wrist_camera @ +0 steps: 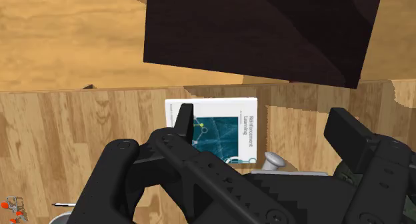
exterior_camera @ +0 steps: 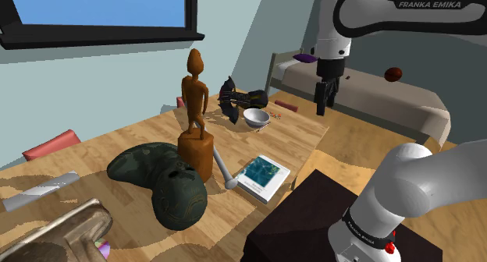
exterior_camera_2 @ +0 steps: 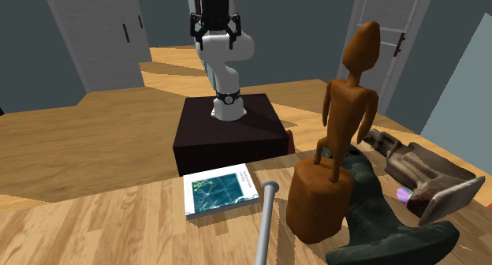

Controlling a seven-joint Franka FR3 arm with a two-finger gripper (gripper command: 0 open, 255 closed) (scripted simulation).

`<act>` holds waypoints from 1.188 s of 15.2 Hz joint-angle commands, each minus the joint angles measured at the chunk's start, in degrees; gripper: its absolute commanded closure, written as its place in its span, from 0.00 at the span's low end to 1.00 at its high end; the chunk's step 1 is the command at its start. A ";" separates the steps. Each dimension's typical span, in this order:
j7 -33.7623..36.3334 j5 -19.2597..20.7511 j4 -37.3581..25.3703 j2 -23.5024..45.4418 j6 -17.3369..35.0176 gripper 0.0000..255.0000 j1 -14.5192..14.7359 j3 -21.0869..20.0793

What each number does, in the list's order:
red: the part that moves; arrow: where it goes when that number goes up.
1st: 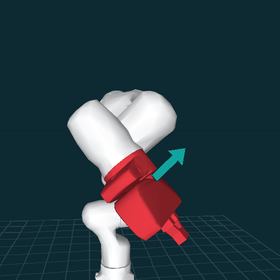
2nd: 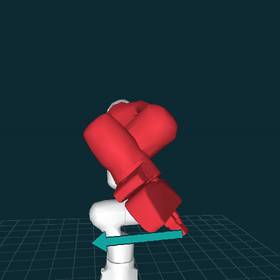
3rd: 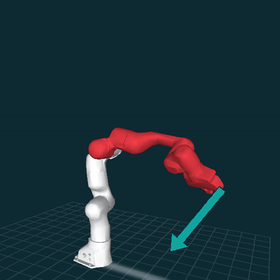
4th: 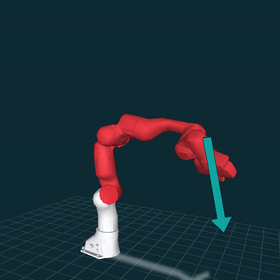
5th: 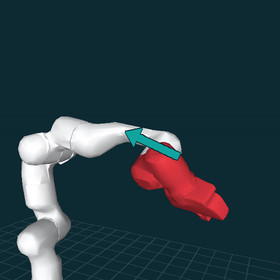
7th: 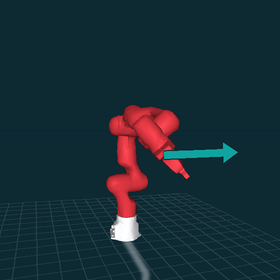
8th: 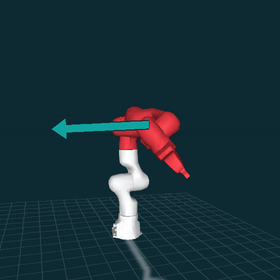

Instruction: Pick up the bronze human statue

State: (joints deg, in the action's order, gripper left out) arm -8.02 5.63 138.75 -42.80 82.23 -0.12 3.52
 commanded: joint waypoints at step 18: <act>9.19 -3.47 13.86 10.95 53.70 0.00 5.70 -9.31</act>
State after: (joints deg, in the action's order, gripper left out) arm 0.81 1.82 152.23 -33.66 131.67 5.66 -5.40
